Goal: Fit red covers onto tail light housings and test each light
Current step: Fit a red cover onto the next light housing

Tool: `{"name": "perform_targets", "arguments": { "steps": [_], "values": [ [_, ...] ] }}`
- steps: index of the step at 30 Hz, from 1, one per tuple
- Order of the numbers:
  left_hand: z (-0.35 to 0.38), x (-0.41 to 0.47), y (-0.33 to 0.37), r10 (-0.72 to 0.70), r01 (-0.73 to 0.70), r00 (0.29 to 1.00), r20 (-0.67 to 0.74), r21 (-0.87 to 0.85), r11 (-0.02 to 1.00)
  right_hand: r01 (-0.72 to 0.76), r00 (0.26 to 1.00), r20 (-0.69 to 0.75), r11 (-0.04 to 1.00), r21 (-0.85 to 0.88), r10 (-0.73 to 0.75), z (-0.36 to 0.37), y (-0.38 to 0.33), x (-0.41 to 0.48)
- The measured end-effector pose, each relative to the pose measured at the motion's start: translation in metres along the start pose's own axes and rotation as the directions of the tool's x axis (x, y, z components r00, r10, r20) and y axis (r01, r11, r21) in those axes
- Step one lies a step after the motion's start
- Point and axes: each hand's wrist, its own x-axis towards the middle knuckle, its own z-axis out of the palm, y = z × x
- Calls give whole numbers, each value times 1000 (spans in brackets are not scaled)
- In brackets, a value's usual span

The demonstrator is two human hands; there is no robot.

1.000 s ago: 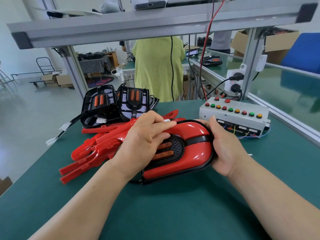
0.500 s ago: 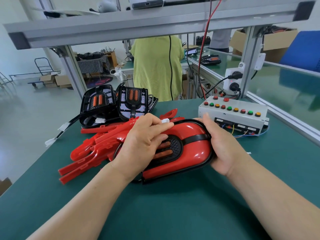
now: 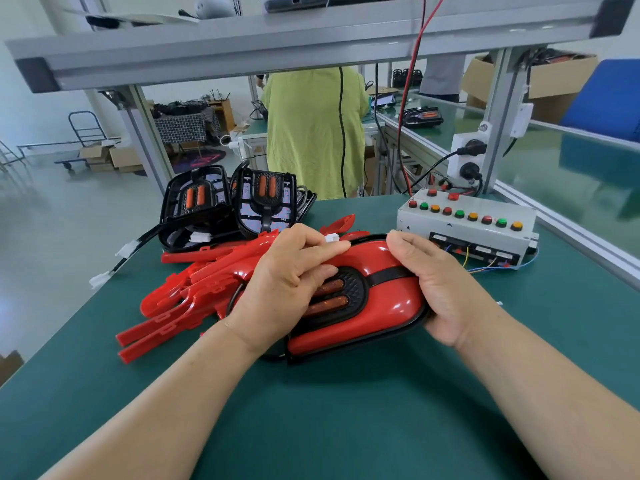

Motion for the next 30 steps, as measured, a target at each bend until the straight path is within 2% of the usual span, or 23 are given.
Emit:
{"name": "perform_targets", "arguments": {
  "steps": [4,9,15,18,22,27,30],
  "values": [
    [-7,4,0,-26,32,998,51,-113,993,-2,1000,-4,1000,-8,1,-1,2,2],
    [-8,4,3,-12,13,999,36,-44,999,-8,1000,13,999,-42,8,-2,2,2],
    [-13,6,9,-2,2,1000,15,-23,1000,-86,995,-47,994,-68,83,-3,0,5],
    [-12,4,11,-46,48,999,25,-108,993,-92,994,-55,995,-39,90,-4,0,6],
    [-10,4,11,-53,55,998,33,-66,996,-80,996,-50,996,-48,77,-4,1,6],
    [-7,0,13,-187,209,977,107,-261,943,-74,996,-57,996,-54,71,-1,2,5],
    [-5,0,16,-149,158,987,61,-214,964,-64,996,-69,997,-53,60,-1,1,5]
  ]
}}
